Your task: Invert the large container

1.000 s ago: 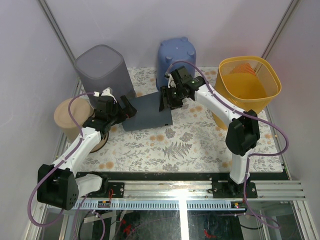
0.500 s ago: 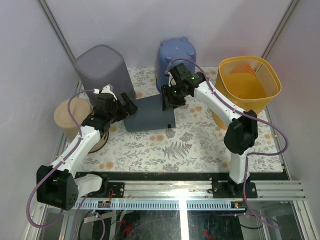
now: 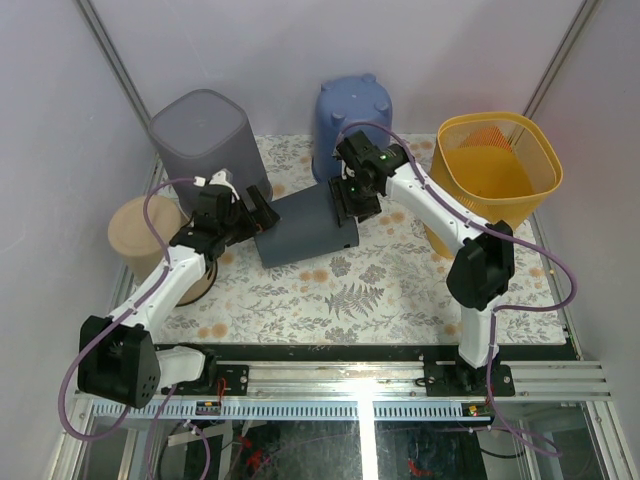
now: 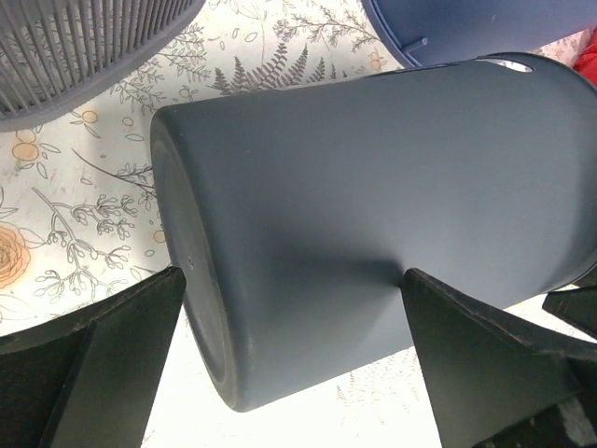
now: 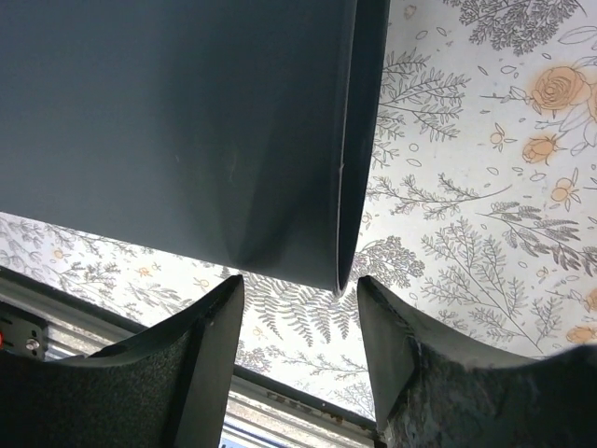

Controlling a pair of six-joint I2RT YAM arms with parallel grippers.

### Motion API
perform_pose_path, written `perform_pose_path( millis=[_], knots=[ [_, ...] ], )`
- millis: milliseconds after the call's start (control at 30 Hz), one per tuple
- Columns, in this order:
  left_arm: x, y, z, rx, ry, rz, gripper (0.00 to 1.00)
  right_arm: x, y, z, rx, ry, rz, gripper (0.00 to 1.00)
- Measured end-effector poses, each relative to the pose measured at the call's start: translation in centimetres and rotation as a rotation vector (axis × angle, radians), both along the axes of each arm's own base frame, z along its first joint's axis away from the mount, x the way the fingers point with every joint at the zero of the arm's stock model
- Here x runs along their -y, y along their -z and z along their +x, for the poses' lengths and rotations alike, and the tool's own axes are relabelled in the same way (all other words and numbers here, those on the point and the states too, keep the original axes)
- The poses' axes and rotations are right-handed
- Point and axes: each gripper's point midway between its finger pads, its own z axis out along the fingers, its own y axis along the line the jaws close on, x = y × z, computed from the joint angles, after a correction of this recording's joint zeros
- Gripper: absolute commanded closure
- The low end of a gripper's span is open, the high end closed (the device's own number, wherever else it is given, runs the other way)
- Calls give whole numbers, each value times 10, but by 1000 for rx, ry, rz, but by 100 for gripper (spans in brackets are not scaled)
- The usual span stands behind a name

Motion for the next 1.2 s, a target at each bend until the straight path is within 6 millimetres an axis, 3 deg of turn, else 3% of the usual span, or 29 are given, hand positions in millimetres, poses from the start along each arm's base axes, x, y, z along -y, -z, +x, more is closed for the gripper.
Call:
perform_pose_path(
  millis=[567,1200],
  knots=[
    [15,-1,1,15,47,-18,0,-2,2,-9,7,-7,-49,41],
    [14,2,-8,-1,46,-5,0,0,-5,16,128,-20,-81,39]
  ],
)
